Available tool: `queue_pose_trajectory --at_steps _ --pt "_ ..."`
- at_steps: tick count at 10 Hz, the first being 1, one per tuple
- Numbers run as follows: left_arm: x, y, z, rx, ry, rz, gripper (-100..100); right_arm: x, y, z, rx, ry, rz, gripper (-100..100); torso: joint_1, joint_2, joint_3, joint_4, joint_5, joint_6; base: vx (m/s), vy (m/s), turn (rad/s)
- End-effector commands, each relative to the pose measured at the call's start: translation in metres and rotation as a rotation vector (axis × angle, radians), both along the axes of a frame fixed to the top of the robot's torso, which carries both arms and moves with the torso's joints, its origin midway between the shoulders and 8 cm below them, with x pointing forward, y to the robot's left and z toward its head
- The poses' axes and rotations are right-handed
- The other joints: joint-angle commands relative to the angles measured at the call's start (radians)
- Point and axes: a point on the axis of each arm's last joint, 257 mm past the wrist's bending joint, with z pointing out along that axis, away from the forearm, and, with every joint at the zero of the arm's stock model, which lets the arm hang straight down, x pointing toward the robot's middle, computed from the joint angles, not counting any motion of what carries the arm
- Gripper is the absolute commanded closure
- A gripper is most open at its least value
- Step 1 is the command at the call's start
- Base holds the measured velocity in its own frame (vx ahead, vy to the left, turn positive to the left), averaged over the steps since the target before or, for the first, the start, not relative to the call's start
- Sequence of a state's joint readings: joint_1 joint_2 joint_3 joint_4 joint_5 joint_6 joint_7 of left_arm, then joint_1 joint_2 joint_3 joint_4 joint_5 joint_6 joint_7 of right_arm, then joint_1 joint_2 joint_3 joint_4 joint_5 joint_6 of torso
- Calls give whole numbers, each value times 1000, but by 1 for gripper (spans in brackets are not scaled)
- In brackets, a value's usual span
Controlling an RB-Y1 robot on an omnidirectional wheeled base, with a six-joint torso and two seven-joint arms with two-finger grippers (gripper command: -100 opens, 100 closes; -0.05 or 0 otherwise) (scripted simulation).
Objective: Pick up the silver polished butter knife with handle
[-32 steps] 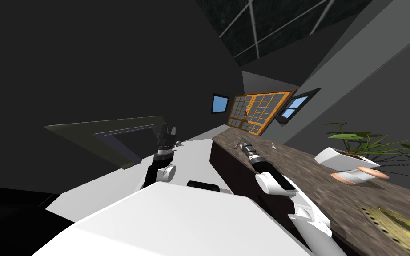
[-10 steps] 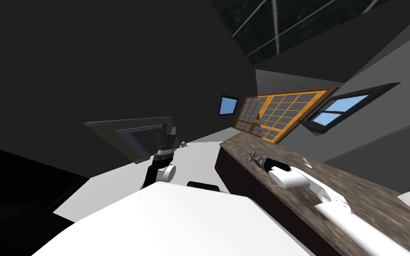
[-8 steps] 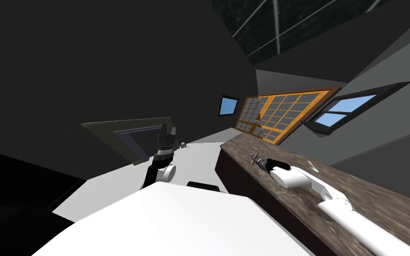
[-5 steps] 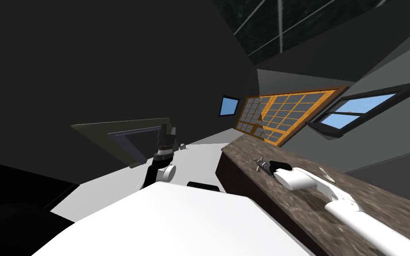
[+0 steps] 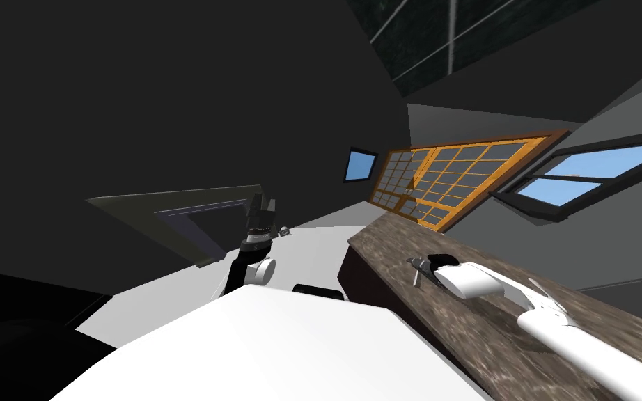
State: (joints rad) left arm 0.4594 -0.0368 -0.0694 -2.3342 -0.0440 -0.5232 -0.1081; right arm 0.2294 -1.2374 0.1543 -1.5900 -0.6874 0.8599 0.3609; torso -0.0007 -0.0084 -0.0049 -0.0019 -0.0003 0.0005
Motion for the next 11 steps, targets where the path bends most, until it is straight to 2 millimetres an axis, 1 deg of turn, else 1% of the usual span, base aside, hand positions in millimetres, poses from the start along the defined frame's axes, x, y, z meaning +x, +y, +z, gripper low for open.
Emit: queue_pose_trajectory --at_steps 1,2,3,4,5,6,7,11 --pt "0 0 0 0 0 0 0 -14 -12 1 -25 47 -10 -100 0 0 0 0 0 0 112 -16 13" --pt "0 0 0 0 0 0 0 -8 -7 0 -16 30 -5 -100 -1 1 0 0 0 0 48 -11 4" --pt "0 0 0 0 0 0 0 -9 -7 0 -18 34 -6 0 -1 4 2 1 0 0 9 -1 2" --pt "0 0 0 0 0 0 0 -13 -11 -11 -19 31 -15 -100 0 7 4 1 0 0 25 -25 73" --pt "0 0 0 0 0 0 0 -16 -13 -16 -19 30 -20 -100 -2 7 4 2 -1 0 32 -45 69" --pt "0 0 0 0 0 0 0 -14 -12 -13 -19 32 -18 -100 -3 7 4 1 -1 0 14 -21 13" --pt "0 0 0 0 0 0 0 -14 -12 -14 -19 31 -17 100 -2 8 4 2 -1 0 0 0 0" --pt "0 0 0 0 0 0 0 -17 -15 -14 -24 40 -20 100 -2 10 7 4 -2 -1 0 -1 -4"
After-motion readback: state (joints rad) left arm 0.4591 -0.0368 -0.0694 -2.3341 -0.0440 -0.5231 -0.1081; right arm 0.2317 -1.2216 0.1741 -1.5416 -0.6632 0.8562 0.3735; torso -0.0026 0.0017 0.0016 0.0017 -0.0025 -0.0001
